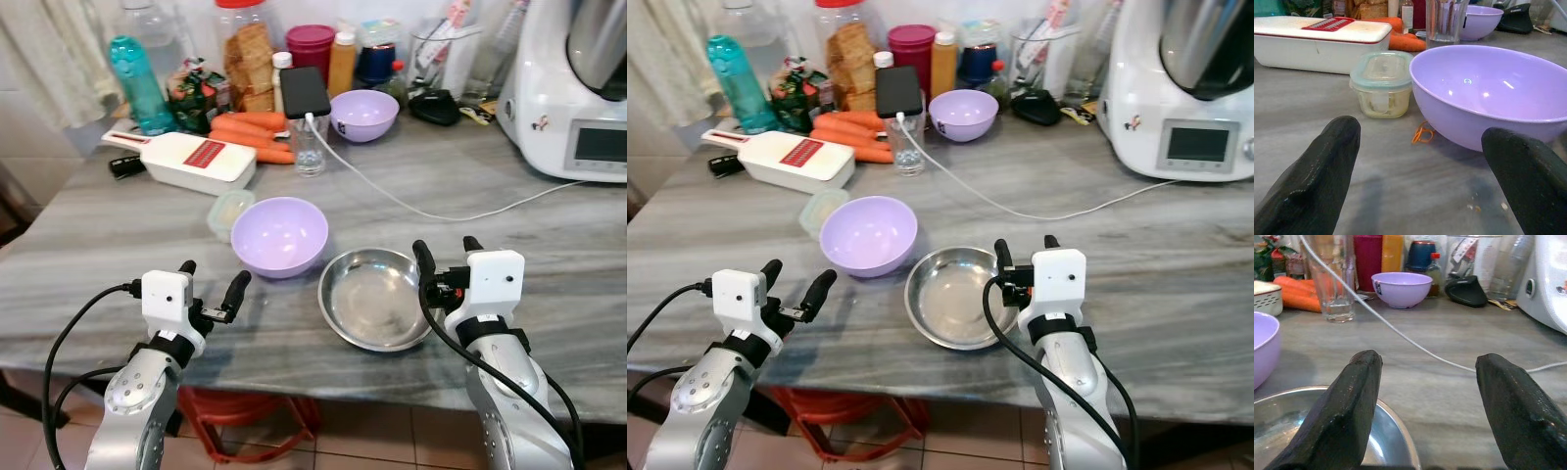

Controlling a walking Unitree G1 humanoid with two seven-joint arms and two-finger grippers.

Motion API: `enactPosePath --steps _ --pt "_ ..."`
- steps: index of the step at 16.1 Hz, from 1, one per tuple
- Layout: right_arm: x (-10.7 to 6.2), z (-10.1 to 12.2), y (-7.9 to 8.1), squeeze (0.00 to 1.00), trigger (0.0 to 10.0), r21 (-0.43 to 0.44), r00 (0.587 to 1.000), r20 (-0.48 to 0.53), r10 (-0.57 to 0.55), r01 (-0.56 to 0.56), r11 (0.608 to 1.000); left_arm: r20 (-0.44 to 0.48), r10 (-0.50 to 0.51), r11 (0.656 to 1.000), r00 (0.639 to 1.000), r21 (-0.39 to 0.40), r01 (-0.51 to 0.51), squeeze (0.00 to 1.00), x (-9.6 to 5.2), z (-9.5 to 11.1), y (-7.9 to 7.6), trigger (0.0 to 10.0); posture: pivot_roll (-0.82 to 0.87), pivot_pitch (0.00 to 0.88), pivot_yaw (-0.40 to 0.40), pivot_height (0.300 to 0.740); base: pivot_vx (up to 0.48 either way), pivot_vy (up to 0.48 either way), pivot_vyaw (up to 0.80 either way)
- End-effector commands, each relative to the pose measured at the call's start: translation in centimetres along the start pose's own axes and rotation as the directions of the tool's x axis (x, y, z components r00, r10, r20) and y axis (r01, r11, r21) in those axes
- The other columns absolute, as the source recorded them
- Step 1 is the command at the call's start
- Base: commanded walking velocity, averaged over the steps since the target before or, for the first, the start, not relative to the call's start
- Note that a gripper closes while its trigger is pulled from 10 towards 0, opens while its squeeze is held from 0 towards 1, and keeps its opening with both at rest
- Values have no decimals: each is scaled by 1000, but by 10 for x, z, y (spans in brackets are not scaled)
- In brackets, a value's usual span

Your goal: Setting the table

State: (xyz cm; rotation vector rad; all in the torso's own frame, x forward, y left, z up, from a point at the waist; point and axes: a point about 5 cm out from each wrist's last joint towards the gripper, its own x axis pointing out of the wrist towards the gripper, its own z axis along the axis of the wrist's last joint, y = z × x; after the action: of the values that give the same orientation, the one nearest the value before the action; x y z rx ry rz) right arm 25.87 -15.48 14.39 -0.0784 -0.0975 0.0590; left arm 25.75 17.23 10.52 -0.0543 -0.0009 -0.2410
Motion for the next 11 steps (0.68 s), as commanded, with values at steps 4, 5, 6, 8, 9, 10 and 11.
enactPosePath --steps 4,5,6,8,9,10,11 --pt "3 6 5 0 10000 15 999 31 8 -8 1000 -33 47 999 998 23 -46 0 -2 -6 6 10000 -104 54 72 740 0 0 0" --pt "4 6 4 0 10000 16 1000 31 7 -8 1000 -33 47 999 998 23 -46 0 -1 -6 6 10000 -104 54 72 740 0 0 0" --pt "4 5 4 0 10000 17 1000 31 5 -5 1000 -33 48 999 998 27 -47 0 -1 -6 6 10000 -104 54 72 740 0 0 0" --pt "5 5 3 0 10000 20 1000 30 -1 0 1000 -32 46 999 998 29 -45 0 0 -5 6 10000 -103 51 73 740 -247 0 0" --pt "5 5 3 0 10000 25 1000 27 -4 3 1000 -32 44 999 999 30 -43 0 0 -5 6 10000 -103 51 73 740 -277 0 0" --pt "5 4 3 0 10000 27 1000 26 -5 4 1000 -31 44 999 999 31 -43 0 0 -5 6 10000 -103 51 73 740 0 0 0" --pt "5 4 2 0 10000 29 1000 24 -7 6 1000 -30 43 999 999 32 -42 0 1 -4 7 10000 -103 51 73 740 -277 0 0"
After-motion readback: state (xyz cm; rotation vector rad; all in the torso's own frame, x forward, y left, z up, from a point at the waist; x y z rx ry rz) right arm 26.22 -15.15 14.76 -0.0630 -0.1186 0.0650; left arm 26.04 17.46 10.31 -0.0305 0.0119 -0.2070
